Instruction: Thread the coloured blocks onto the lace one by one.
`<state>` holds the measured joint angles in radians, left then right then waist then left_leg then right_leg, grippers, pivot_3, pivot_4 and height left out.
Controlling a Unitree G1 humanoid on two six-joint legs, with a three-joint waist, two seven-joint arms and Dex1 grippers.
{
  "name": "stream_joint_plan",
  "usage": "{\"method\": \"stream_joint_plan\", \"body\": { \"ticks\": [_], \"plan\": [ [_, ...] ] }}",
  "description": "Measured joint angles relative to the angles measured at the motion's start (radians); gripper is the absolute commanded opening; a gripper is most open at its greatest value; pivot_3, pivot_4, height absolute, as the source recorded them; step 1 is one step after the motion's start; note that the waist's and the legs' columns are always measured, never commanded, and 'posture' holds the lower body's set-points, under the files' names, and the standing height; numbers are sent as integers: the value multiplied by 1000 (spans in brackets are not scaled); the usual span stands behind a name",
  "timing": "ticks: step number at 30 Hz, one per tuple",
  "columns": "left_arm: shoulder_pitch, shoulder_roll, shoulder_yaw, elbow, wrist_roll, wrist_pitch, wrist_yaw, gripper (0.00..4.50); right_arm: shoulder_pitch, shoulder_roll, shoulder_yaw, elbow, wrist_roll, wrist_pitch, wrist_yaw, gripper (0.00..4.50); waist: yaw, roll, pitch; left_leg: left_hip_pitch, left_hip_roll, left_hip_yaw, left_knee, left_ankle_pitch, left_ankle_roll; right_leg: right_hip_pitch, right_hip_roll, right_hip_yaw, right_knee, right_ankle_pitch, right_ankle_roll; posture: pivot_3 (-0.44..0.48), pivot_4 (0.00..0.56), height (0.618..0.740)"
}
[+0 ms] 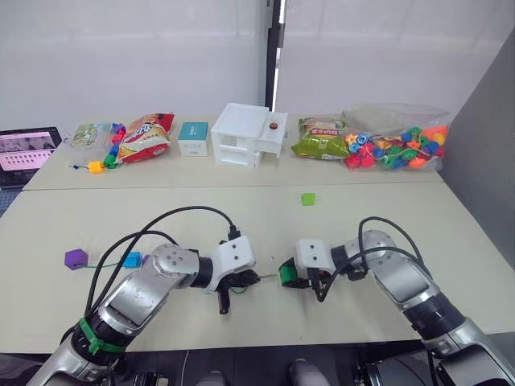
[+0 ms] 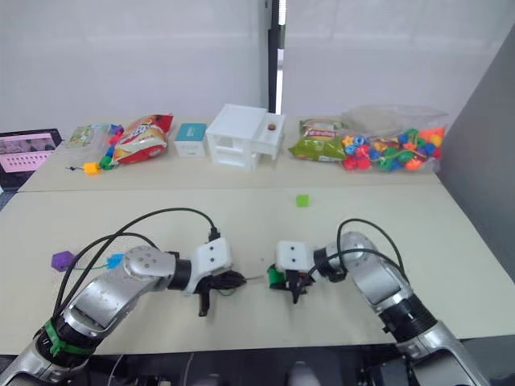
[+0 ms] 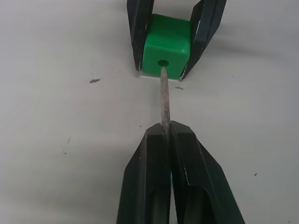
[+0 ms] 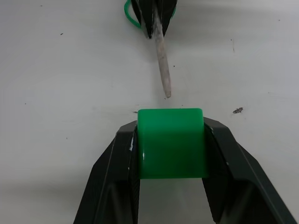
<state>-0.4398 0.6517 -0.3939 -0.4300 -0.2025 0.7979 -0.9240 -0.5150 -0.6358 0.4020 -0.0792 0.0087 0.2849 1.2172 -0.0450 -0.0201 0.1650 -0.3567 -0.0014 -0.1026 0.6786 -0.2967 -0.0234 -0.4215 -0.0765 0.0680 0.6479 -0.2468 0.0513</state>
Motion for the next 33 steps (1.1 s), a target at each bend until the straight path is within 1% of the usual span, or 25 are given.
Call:
{"method": "stream_joint_plan", "body": {
  "ticks": [5,10,19,27,33],
  "plan": [
    [-37,-7,-20,15,5,30,0,0,17,0,0,-56,-8,72,-26,1203,1,0,0,0,0,0,0,0,0,0,0,0,0,0,0,0,150,740],
    [-61,1,-36,22,7,47,-11,0,19,1,6,-80,-16,102,-36,1203,1,0,0,0,0,0,0,0,0,0,0,0,0,0,0,0,150,740],
    [-62,0,-54,21,0,60,-24,0,22,18,13,-100,-12,140,-44,1203,1,0,0,0,0,0,0,0,0,0,0,0,0,0,0,0,150,740],
    [-60,-1,-61,21,0,57,-27,0,53,15,5,-131,8,160,-66,1203,3,0,0,0,0,0,0,0,0,0,0,0,0,0,0,0,150,740],
    [-62,-42,-73,52,4,38,-27,0,56,5,14,-161,12,198,-65,1203,4,0,0,0,0,0,1,0,0,0,0,0,0,0,0,0,150,740]
  ]
}}
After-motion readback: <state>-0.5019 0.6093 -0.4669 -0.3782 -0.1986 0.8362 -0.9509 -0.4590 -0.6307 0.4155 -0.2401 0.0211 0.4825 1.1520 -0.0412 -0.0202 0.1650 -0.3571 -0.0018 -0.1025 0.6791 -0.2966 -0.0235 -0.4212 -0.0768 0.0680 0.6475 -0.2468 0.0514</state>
